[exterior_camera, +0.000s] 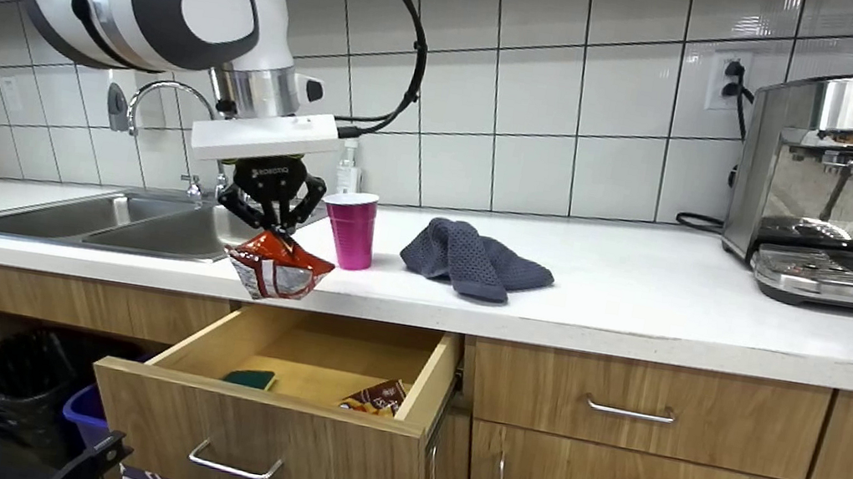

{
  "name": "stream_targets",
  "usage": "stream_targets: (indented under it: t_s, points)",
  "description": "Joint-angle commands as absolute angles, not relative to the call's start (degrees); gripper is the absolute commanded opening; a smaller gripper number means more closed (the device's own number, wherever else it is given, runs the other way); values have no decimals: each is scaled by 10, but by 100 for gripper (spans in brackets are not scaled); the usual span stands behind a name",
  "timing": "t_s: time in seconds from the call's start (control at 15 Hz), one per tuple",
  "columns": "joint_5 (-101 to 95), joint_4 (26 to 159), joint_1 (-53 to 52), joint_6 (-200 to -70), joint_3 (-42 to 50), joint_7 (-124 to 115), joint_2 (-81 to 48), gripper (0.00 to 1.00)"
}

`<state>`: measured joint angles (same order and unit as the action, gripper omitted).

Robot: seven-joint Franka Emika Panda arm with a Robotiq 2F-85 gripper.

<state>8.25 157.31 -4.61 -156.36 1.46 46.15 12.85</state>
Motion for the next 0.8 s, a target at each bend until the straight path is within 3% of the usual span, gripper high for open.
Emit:
stream_targets:
  t_s: [0.0,0.73]
  points:
    - [64,1607,-50,-1574,31,451,157,0]
    - [14,1591,-39,-1581,40,427,118,0]
